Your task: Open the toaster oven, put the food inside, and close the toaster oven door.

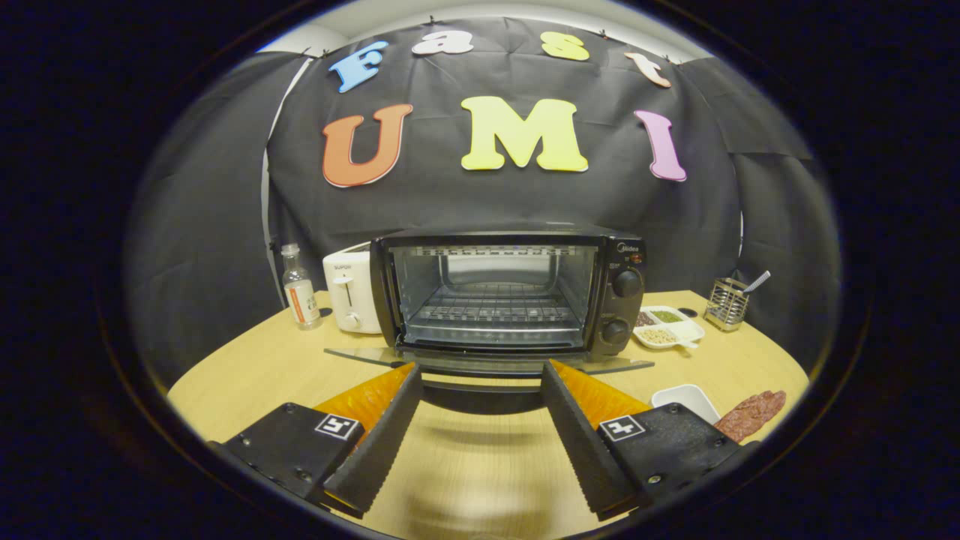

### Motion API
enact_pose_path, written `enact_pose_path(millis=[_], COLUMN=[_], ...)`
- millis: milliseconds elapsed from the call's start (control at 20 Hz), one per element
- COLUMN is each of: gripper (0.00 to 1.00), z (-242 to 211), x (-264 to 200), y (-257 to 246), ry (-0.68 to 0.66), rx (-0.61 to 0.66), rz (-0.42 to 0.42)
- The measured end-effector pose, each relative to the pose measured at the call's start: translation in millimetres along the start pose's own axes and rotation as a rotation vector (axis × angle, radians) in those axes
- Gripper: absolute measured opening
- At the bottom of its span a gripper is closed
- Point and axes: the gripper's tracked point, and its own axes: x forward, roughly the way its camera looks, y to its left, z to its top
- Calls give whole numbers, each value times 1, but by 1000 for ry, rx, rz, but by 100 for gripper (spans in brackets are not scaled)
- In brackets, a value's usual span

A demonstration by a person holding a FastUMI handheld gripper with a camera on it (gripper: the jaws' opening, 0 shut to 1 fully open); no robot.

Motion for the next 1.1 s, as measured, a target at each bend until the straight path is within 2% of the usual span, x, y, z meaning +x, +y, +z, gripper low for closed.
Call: enact_pose_path(millis=[250, 400, 500, 600, 700, 850, 1100], gripper=[100, 99, 99, 100, 98, 100, 100], z=[-32, -56, -67, -75, -78, -76, -92], x=[-4, -3, 0, 2, 2, 3, 0], y=[-8, -20, -23, -33, -34, -37, -38], ry=[40, 113, 140, 183, 208, 208, 302], rx=[75, 60, 118, 101, 138, 120, 34], rz=[25, -15, -13, -43, -16, -5, -18])
